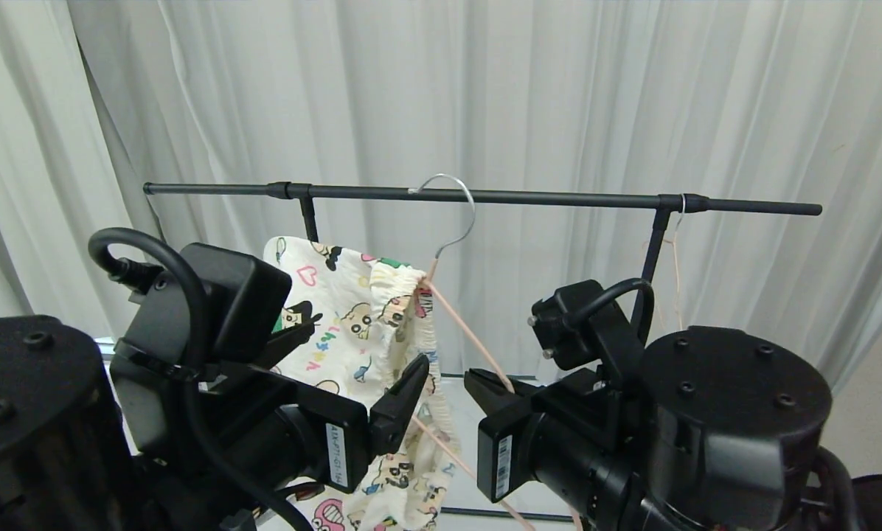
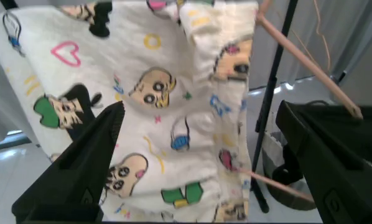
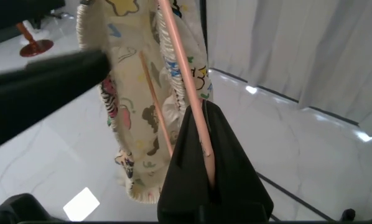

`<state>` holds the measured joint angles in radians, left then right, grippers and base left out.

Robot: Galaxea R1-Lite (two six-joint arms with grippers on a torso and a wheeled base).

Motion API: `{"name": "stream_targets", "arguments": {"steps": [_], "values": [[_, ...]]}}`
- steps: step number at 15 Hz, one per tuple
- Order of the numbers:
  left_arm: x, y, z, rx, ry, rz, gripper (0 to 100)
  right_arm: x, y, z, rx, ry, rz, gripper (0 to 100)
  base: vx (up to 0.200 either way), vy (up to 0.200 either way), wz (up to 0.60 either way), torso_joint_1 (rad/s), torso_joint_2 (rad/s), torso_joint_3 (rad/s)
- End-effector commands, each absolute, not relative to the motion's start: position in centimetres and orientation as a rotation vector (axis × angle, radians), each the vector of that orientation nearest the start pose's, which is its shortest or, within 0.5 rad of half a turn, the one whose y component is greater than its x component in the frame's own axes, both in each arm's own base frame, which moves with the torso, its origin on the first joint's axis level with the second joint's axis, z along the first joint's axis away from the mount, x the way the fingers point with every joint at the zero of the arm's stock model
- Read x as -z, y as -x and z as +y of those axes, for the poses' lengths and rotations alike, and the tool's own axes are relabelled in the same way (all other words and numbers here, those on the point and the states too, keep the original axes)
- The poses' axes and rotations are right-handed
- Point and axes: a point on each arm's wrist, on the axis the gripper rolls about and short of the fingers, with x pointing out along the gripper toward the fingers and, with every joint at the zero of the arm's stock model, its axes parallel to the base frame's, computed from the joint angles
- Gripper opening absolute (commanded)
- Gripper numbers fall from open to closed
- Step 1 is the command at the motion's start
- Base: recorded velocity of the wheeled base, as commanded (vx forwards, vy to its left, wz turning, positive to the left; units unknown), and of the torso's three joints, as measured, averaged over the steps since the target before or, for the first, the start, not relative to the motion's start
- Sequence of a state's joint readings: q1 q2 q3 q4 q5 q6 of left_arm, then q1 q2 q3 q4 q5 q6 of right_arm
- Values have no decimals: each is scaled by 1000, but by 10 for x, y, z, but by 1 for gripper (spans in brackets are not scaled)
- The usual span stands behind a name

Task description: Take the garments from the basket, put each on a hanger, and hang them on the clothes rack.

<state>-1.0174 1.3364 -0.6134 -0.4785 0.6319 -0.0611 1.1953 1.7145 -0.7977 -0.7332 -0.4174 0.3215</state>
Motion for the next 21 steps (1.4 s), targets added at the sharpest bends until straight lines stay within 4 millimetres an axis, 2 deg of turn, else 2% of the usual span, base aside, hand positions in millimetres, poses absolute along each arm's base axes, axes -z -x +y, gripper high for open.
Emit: {"name": "stream_targets", "arguments": {"steps": [1, 3, 5, 6, 8, 11, 13, 16, 21], "values": [[-204, -114, -170, 406, -136, 189, 100, -191, -125, 274, -729, -173, 237, 0, 0, 0, 0, 0, 0, 0], [-199, -111, -166, 408, -150, 199, 100, -185, -124, 263, -712, -146, 249, 0, 0, 0, 0, 0, 0, 0], [-190, -102, -152, 416, -210, 200, 100, -169, -108, 236, -719, -74, 289, 0, 0, 0, 0, 0, 0, 0], [-185, -99, -146, 424, -238, 203, 100, -166, -105, 229, -719, -65, 296, 0, 0, 0, 0, 0, 0, 0], [-180, -87, -127, 503, -265, 190, 100, -157, -90, 206, -736, -39, 319, 0, 0, 0, 0, 0, 0, 0], [-183, -77, -115, 613, -303, 135, 100, -141, -61, 181, -821, 16, 355, 0, 0, 0, 0, 0, 0, 0], [-174, -69, -112, 743, -370, 127, 100, -137, -44, 174, -897, 38, 360, 0, 0, 0, 0, 0, 0, 0], [-162, -52, -117, 972, -422, 129, 100, -133, -36, 172, -940, 86, 360, 0, 0, 0, 0, 0, 0, 0], [-151, -44, -122, 1078, -459, 157, 100, -123, -17, 152, -1050, 169, 342, 0, 0, 0, 0, 0, 0, 0]]}}
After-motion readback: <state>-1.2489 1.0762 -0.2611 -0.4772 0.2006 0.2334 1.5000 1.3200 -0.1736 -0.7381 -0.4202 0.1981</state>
